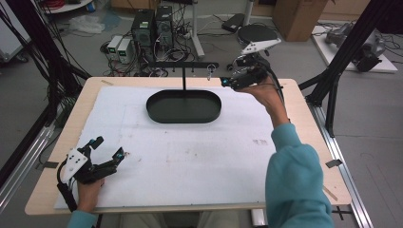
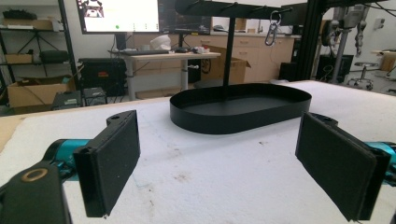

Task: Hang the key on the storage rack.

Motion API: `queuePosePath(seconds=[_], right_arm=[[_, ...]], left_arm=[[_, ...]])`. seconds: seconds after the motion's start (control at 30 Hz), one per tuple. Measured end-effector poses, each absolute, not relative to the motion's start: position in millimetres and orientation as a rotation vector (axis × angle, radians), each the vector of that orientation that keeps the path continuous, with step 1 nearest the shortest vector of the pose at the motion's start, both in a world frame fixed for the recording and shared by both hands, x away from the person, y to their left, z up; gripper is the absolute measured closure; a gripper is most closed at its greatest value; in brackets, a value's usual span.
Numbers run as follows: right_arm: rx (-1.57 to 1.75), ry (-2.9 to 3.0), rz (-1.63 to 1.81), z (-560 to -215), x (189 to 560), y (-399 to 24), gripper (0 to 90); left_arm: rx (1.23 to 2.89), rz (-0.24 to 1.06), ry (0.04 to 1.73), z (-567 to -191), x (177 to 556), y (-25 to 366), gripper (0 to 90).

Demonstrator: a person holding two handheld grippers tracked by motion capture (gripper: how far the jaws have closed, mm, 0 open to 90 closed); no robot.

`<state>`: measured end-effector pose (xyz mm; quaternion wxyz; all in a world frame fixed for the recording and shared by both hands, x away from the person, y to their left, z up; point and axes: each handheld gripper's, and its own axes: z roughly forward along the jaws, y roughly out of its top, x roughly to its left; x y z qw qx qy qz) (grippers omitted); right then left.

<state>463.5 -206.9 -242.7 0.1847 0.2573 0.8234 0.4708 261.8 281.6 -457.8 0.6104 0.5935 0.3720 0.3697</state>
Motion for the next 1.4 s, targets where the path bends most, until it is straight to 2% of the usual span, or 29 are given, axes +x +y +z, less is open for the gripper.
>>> queuePosePath(seconds=[0.1, 0.2, 0.63, 0.67, 1.07, 1.4], right_arm=[[0.671, 2.285, 1.363, -250, 431, -220, 0.6], [0.661, 2.200, 1.393, -272, 395, -237, 0.6], [0.708, 2.055, 1.609, -350, 334, -284, 0.6], [0.696, 2.006, 1.641, -365, 325, -292, 0.6], [0.717, 1.884, 1.653, -428, 300, -309, 0.7], [0.742, 1.878, 1.672, -453, 293, -311, 0.7]], left_arm=[[1.369, 0.852, 0.859, -458, 262, 281, 14.3], [1.367, 0.853, 0.858, -458, 261, 281, 14.3], [1.360, 0.862, 0.851, -458, 261, 281, 14.2], [1.363, 0.864, 0.849, -458, 260, 281, 14.2], [1.364, 0.869, 0.843, -458, 260, 280, 14.2], [1.376, 0.867, 0.848, -458, 261, 280, 14.2]])
